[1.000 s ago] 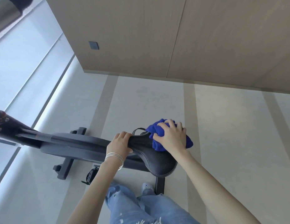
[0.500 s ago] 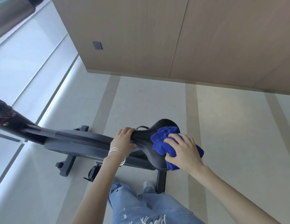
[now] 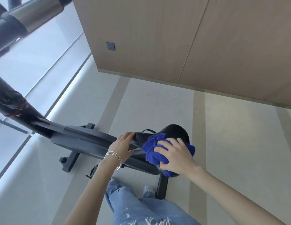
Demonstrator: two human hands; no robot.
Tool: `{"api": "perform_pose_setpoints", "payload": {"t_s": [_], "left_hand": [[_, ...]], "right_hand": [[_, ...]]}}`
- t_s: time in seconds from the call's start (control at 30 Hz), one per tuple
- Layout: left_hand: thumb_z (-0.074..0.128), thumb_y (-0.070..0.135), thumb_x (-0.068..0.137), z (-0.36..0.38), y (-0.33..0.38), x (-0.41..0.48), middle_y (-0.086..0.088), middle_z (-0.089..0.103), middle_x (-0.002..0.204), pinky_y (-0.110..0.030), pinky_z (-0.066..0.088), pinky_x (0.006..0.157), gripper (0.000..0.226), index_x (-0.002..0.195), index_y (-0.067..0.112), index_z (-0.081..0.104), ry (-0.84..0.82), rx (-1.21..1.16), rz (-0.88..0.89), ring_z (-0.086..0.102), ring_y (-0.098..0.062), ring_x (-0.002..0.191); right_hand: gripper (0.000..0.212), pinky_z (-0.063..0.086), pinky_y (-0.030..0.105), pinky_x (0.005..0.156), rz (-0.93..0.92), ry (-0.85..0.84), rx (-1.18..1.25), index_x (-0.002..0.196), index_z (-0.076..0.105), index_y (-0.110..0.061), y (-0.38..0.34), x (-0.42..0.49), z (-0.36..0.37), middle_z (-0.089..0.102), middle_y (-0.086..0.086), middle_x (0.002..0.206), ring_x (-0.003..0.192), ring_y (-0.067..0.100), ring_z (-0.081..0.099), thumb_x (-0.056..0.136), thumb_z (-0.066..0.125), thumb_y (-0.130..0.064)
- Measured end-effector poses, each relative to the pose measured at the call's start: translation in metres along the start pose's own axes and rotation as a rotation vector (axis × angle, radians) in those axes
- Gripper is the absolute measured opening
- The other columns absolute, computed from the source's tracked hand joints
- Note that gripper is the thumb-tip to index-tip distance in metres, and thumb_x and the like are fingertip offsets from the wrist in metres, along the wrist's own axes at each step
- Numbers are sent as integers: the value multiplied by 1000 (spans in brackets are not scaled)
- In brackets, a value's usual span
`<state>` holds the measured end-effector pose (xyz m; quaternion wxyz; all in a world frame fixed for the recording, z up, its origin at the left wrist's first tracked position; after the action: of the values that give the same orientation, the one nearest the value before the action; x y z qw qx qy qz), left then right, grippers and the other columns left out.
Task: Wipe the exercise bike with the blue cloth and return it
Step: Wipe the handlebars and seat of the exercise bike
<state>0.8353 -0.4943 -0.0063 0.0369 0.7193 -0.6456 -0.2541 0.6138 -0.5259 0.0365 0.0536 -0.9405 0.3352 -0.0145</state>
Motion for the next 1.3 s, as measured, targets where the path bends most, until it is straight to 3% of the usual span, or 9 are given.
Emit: {"api": "perform_pose_setpoints", "payload": {"t_s": [0.2,0.43,0.67,0.8,0.93,1.07,1.2,1.3], "left_hand": [[60,17,86,0,0,5,8,33,148,-31,41,104,66,144,23,29,69,-51,50,37,-17,132],[57,11,86,-3,-22,5,4,31,150,-32,35,110,64,143,22,30,40,-53,-3,32,-20,135],[56,16,88,-10,-25,4,2,39,146,-33,36,108,57,141,19,36,71,-85,8,38,-22,132],[57,21,87,-9,-5,7,0,42,144,-33,36,108,57,140,18,37,77,-113,105,39,-22,131],[62,34,83,-3,14,11,-2,37,146,-36,34,110,70,143,17,31,44,-50,193,32,-22,135],[65,46,79,4,26,17,-2,30,150,-36,25,115,83,146,17,24,27,44,190,20,-24,140],[68,44,79,7,29,20,-2,34,147,-35,30,111,83,145,17,26,23,20,172,28,-24,136],[70,38,78,9,31,21,-4,39,144,-37,34,108,78,142,16,32,41,-14,143,33,-26,132]], "right_hand": [[37,50,32,68,104,44,16,91,68,-28,15,-39,-4,68,-7,101,87,24,65,55,63,-35],[36,50,36,68,49,-54,-159,90,68,-29,-37,45,1,67,-2,96,82,24,63,56,71,-43],[41,49,37,71,21,-139,-308,93,64,-32,-46,26,12,63,0,110,82,26,60,55,73,-46],[36,44,44,82,-11,-229,-333,105,59,-23,-51,1,20,51,5,128,98,35,52,73,63,-38],[38,49,37,67,-17,-179,-292,88,64,-28,-44,-26,14,64,-1,107,79,28,58,56,70,-48],[37,50,36,66,-34,8,-147,93,61,-30,-15,-73,23,64,-1,104,80,28,58,57,67,-34],[33,50,36,68,134,45,-35,91,65,-30,24,-113,22,65,-1,99,79,27,57,58,68,-28],[41,52,45,71,487,32,99,96,71,-24,54,-130,14,65,5,102,81,32,60,56,78,-20]]}}
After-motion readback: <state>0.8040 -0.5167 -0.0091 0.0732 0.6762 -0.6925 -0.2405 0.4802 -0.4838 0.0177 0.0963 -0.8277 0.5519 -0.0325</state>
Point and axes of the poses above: each hand's wrist, its own x-axis towards the middle knuckle, its own z-axis out of the palm, y = z × x, the point moved 2 cm from there along x, towards the middle knuckle
